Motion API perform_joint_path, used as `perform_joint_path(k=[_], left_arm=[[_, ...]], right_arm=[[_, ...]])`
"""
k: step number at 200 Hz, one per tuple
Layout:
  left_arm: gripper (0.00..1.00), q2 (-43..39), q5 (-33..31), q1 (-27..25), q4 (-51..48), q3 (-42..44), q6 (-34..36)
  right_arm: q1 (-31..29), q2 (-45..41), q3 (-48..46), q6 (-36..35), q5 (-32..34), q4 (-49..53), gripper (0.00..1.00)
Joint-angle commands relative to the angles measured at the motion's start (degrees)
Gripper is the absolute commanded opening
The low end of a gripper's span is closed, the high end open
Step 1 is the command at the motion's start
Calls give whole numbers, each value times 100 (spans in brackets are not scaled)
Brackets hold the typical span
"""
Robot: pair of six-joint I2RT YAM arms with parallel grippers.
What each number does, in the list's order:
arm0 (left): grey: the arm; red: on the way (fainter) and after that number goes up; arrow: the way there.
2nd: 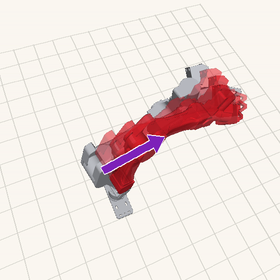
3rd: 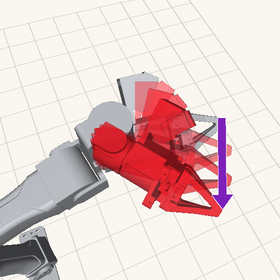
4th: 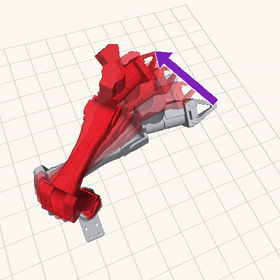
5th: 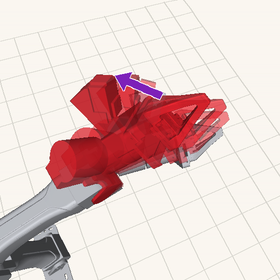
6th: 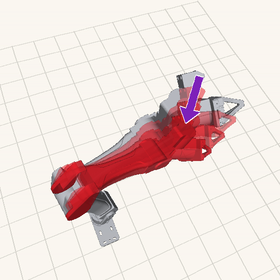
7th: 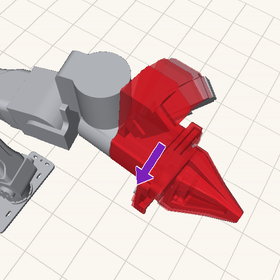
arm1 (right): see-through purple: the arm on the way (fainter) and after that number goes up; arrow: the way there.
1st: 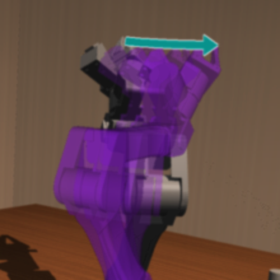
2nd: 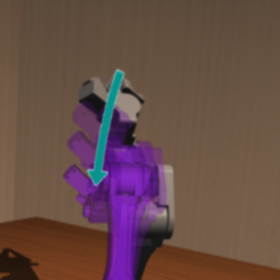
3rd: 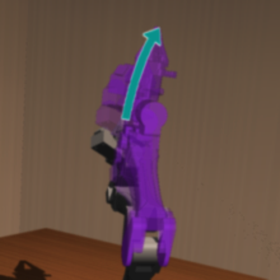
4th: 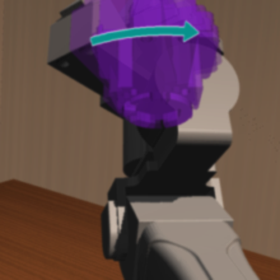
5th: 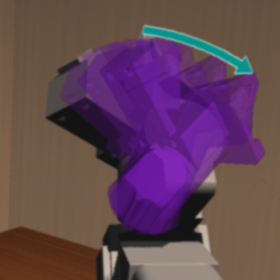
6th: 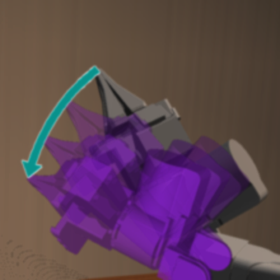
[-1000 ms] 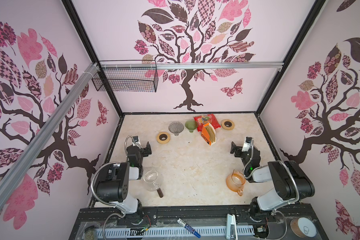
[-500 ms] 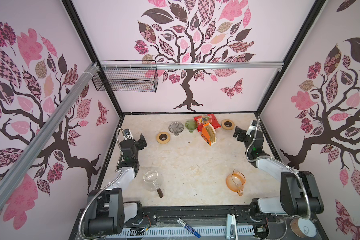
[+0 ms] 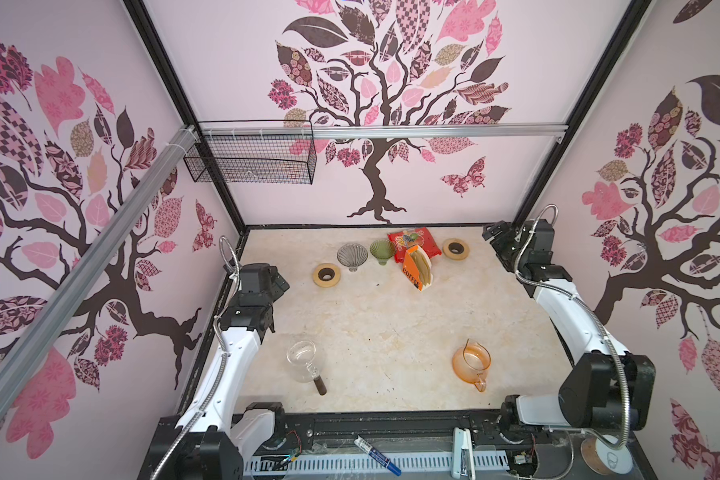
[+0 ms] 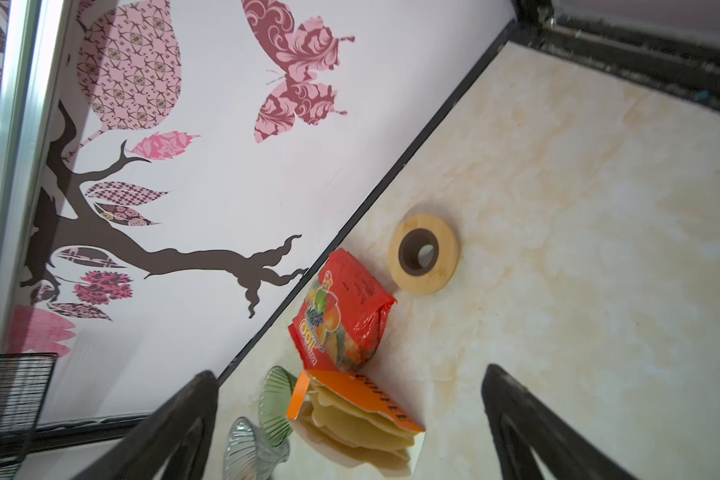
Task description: Place the coffee filter in the dripper
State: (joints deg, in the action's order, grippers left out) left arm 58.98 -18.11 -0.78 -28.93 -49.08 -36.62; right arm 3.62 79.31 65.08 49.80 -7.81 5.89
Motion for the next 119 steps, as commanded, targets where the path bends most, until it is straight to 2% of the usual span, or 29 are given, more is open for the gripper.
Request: perform_joint_path(k=[1, 15, 23, 45, 70, 93, 119], left_arm=[[97, -453, 543, 0, -848, -280, -500], [97, -682, 968, 5, -1176, -248, -793], [97, -778, 1184, -9, -1426, -262, -880], [97, -813, 1496, -50, -2549, -461, -941], [97, -902, 1712, -44, -3539, -506, -700], [97, -1075, 1937, -43, -4153, -539, -575], [97, -1233, 2219, -51, -4661, -464, -615]], right_arm=[[-122, -196, 300, 739, -526, 378, 100], [-593, -356, 437, 414, 202, 839, 100], [-772, -432, 448, 419, 365, 961, 100], [-996, -327, 536, 725, -333, 1122, 100], [-1761, 33, 1362, 175, 34, 2147, 100], [-2235, -46, 1306, 37, -121, 2407, 100], [-2666, -226, 1373, -641, -163, 3272, 100]])
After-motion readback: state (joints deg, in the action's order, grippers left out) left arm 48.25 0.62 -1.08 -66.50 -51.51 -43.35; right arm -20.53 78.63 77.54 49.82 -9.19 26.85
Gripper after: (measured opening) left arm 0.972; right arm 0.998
